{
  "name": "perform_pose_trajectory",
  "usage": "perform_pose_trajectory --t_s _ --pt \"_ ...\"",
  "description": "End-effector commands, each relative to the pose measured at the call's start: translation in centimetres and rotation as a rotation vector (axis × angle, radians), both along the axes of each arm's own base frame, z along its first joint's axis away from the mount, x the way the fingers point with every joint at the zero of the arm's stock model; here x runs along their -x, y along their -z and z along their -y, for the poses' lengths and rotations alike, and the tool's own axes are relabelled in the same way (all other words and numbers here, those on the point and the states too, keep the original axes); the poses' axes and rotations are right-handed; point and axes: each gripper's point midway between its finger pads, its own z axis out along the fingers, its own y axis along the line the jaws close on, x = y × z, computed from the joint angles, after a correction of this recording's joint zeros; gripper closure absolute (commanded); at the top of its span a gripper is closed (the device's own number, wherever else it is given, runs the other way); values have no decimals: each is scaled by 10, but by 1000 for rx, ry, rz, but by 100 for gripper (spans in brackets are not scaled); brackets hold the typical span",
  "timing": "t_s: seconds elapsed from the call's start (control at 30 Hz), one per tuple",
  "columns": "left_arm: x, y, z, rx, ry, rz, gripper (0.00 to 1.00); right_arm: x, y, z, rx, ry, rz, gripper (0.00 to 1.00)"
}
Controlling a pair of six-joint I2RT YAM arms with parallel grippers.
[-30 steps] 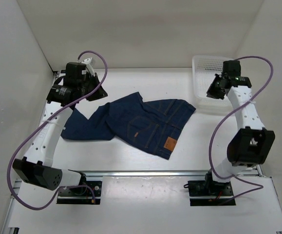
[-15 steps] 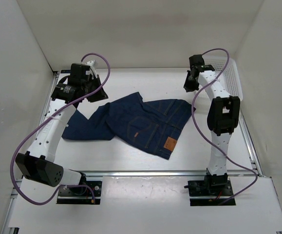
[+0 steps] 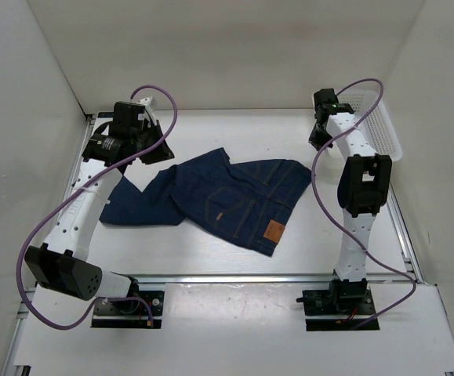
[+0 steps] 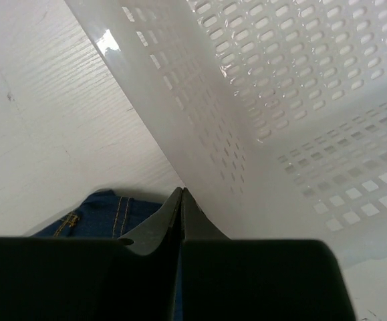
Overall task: Fold and stack the trousers
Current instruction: Flatten the trousers out
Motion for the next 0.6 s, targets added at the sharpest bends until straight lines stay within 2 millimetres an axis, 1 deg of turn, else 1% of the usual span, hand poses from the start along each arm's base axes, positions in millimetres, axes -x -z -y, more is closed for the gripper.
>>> perform_pose_trajectory --t_s 0.0,0.03,0.07,0.1,0.13,0.17,0.2,0.23,0.27,0.3,0.33,0.37,0.4,0.43,0.47,0.5,0.53,0.57 --pt "2 -19 3 19 21 57 85 2 -33 6 -11 15 54 100" --pt "1 -23 3 21 21 66 83 -1 -39 -1 -40 -17 75 100" --pt "1 -23 3 21 21 66 81 1 -38 -8 -71 -51 76 100" --pt "1 -23 3 21 21 66 78 2 -50 -26 -95 -102 105 100" --pt "-1 -19 2 13 14 57 72 2 -57 -39 -113 -148 125 90" --pt "-1 -19 2 13 14 57 55 4 -64 -54 -149 -187 136 81" --pt "-3 -18 -1 -2 -5 62 47 13 -76 -73 -159 -241 150 68" --pt "-5 -9 -3 -15 -12 41 39 17 -84 -84 -174 -267 168 42" --pt "-4 -3 -8 -32 -39 25 25 25 -90 -99 -191 -304 174 30" --pt "-2 10 -12 -54 -52 -3 25 39 -100 -108 -222 -336 189 22" --pt "-2 21 -22 -70 -99 -35 25 46 -105 -114 -237 -358 204 15" --pt "0 28 -33 -80 -141 -51 26 63 -125 -125 -262 -387 246 15" --pt "4 53 -57 -88 -229 -119 33 85 -105 -128 -269 -403 190 15" --pt "8 65 -72 -85 -282 -153 35 102 -103 -145 -289 -445 191 15" --pt "10 78 -86 -82 -321 -184 35 122 -116 -150 -297 -476 222 15" --pt "17 99 -105 -39 -380 -242 34 149 -86 -150 -272 -491 143 15" --pt "19 107 -112 -14 -410 -264 31 174 -77 -168 -252 -565 118 15" --pt "15 110 -115 2 -418 -254 27 194 -78 -174 -246 -603 120 13"
